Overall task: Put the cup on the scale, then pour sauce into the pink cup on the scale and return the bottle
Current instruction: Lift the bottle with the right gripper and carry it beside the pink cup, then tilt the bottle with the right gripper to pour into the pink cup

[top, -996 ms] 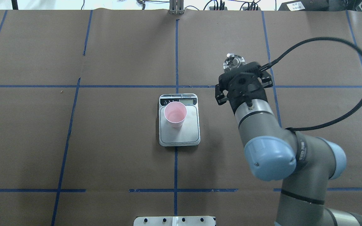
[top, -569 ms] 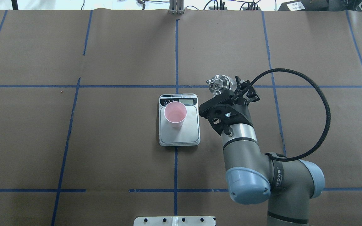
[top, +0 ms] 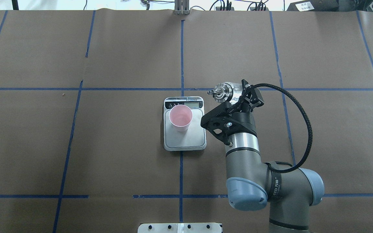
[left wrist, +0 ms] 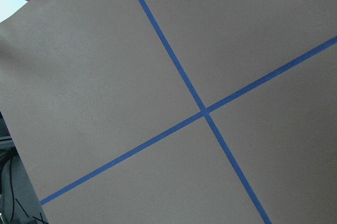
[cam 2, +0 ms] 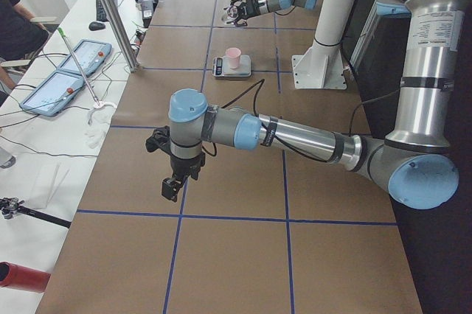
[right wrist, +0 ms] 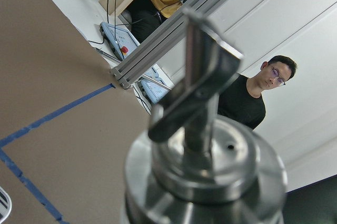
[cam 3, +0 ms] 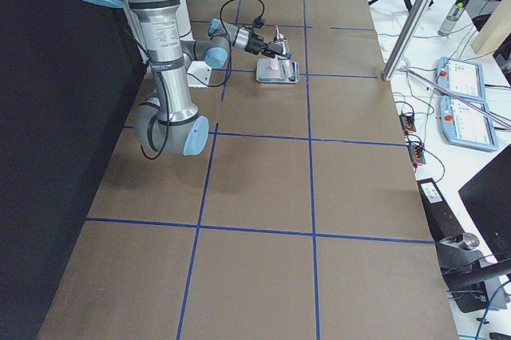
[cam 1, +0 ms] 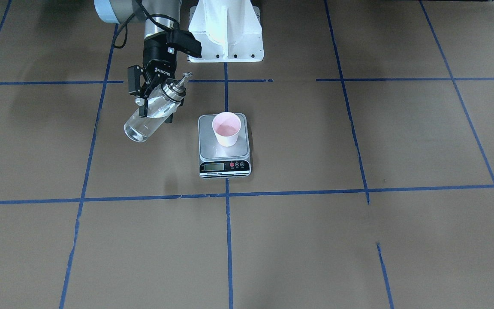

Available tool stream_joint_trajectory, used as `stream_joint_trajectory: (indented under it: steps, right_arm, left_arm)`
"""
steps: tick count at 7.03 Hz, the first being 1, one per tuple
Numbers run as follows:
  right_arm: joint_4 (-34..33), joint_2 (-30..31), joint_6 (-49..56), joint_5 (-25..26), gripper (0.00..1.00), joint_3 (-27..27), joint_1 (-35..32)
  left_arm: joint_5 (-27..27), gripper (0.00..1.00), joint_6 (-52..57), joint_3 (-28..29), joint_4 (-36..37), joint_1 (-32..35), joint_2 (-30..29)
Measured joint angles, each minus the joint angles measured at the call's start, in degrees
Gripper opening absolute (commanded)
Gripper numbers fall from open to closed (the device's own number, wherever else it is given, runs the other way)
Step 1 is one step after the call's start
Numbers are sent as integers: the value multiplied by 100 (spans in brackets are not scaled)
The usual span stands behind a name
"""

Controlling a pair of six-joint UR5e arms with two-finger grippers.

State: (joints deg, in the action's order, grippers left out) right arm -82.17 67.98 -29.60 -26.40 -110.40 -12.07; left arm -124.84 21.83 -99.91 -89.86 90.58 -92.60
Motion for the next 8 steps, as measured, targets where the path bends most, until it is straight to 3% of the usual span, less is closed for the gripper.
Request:
stream_joint_trajectory:
  steps: [8]
  right_arm:
    - [-65,-322,1524,1149,0,1120,196]
  left_arm:
    - [-94,100,-402,207,-287,12,23]
